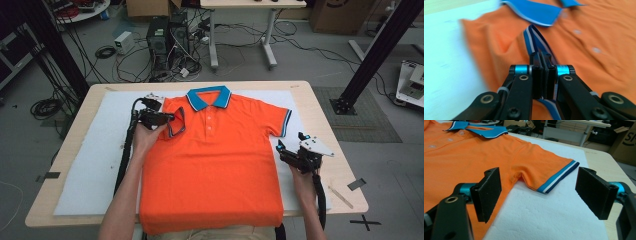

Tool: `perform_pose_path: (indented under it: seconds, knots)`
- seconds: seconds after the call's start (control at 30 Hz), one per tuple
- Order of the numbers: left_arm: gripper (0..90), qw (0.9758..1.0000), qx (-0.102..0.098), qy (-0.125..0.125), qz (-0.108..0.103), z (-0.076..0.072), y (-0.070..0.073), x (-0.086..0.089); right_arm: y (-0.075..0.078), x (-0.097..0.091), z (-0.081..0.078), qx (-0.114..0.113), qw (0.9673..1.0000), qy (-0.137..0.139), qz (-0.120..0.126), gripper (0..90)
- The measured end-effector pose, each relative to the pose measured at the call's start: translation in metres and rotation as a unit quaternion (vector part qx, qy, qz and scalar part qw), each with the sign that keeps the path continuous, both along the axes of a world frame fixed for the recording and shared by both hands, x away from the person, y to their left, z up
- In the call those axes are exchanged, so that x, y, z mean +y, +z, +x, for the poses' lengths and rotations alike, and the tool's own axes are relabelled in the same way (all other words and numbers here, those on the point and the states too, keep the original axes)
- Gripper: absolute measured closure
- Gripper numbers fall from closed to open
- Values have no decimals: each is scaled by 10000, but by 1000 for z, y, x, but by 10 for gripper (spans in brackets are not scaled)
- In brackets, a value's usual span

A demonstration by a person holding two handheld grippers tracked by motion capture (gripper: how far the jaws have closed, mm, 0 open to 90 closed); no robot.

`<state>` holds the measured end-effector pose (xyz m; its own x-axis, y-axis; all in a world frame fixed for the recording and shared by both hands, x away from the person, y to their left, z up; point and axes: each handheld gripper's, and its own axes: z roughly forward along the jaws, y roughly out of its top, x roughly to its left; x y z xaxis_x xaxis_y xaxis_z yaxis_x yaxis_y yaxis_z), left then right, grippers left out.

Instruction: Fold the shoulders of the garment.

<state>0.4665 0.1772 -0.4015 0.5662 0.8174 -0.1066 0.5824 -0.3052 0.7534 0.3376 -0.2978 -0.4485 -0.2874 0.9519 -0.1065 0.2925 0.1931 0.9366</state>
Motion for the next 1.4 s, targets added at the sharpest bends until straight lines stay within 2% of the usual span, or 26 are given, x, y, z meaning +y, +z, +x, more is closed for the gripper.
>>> perform_pose_path:
  seconds: [0.03,0.07,0.13,0.2,0.27,0.33,0.4,0.43,0.47,0.53,0.63,0.67,0.73,0.77,0.87,0.9,0.93,1.0,1.03,1.07,1.1,1.2,1.23,1.3,1.33,1.4]
  knots:
    - [879,10000,0,0,0,0,0,0,0,0,0,0,10000,0,0,215]
    - [879,9993,50,-168,319,1,-6,-13,0,0,0,0,10000,3,16,215]
    - [878,9989,130,-211,401,1,-10,-19,0,0,0,-11,10000,1,-19,215]
    - [878,9971,287,-388,587,3,-22,-32,0,0,0,-5,10000,-4,-21,215]
    - [878,9967,297,-507,560,2,-24,-36,0,0,0,-31,10000,1,-39,215]
    - [854,9968,190,-531,565,0,-21,-37,0,1,0,-1,10000,1,-3,215]
    - [715,9973,132,-493,529,0,-19,-35,0,1,0,-4,10000,-5,-23,214]
    - [695,9986,-10,-232,476,1,-14,-31,0,1,0,-12,10000,-6,-30,215]
    - [676,9988,-52,-132,460,2,-11,-29,0,1,0,-14,10000,-13,-50,215]
    - [664,9995,-87,-5,309,5,-7,-30,0,1,0,-17,10000,-20,-73,215]
    - [647,9996,-187,70,196,9,-3,-34,0,2,0,19,10000,-41,-65,215]
    - [643,9998,-109,141,129,16,-1,-40,0,2,0,23,10000,-43,-77,215]
    - [625,9997,70,174,129,27,-5,-47,0,2,0,23,10000,-41,-88,215]
    - [618,9997,70,174,129,27,-5,-47,0,2,0,37,10000,-52,-68,215]
    - [619,9983,234,370,394,39,-16,-56,0,2,0,20,9999,-49,-87,215]
    - [698,9973,301,430,515,42,-20,-58,0,3,0,15,9999,-58,-84,214]
    - [755,9979,394,320,409,45,-26,-58,0,2,0,16,10000,-53,-82,214]
    - [863,9985,337,260,335,44,-26,-59,0,2,0,28,10000,-58,-75,214]
    - [863,9991,246,89,320,41,-25,-61,0,2,0,28,10000,-58,-75,214]
    - [866,9988,224,-306,301,38,-24,-65,0,2,0,29,9999,-59,-77,214]
    - [864,9984,219,-396,335,36,-24,-67,0,2,0,29,9999,-61,-77,215]
    - [724,9983,268,-454,258,33,-21,-64,0,3,0,21,9999,-76,-85,214]
    - [713,9991,109,-278,309,26,-11,-56,0,3,0,13,9999,-86,-113,214]
    - [664,9993,37,-187,313,23,-6,-50,0,3,0,-25,9999,-75,-145,215]
    - [658,9988,-129,43,465,15,2,-35,0,3,0,-24,9999,-74,-149,215]
    - [657,9962,-166,277,809,7,5,-20,0,3,0,-34,9998,-80,-181,215]
